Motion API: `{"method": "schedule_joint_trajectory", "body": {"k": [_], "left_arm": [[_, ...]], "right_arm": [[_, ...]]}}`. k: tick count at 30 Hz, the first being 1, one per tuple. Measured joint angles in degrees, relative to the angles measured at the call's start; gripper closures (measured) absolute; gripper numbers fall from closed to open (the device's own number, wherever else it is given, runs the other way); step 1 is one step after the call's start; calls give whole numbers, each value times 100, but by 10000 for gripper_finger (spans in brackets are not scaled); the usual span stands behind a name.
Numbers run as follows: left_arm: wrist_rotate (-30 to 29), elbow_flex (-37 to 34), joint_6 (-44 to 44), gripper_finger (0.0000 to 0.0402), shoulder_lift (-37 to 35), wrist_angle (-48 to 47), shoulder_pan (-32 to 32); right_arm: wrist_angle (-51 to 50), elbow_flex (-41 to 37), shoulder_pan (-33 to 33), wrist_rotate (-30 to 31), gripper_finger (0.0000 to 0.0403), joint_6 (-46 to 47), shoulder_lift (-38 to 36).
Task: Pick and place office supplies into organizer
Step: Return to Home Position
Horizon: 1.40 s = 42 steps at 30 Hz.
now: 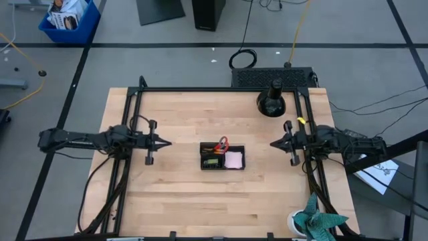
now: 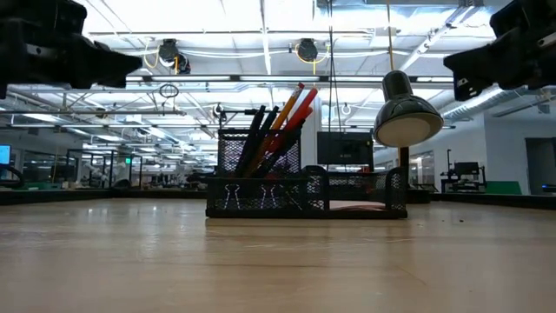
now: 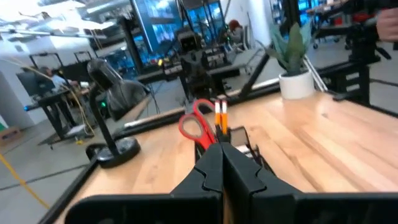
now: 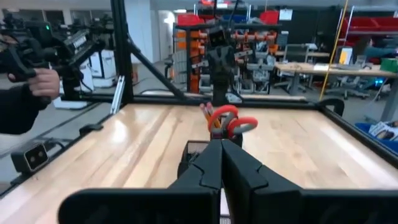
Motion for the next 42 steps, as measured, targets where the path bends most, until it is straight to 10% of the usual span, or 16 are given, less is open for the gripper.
{"method": "schedule_joint_trajectory", "body": {"k": [42], "left_arm": [[-493, -164, -1353, 360, 11, -742, 227]], "right_arm": [[689, -629, 2, -145, 403, -413, 7]]}}
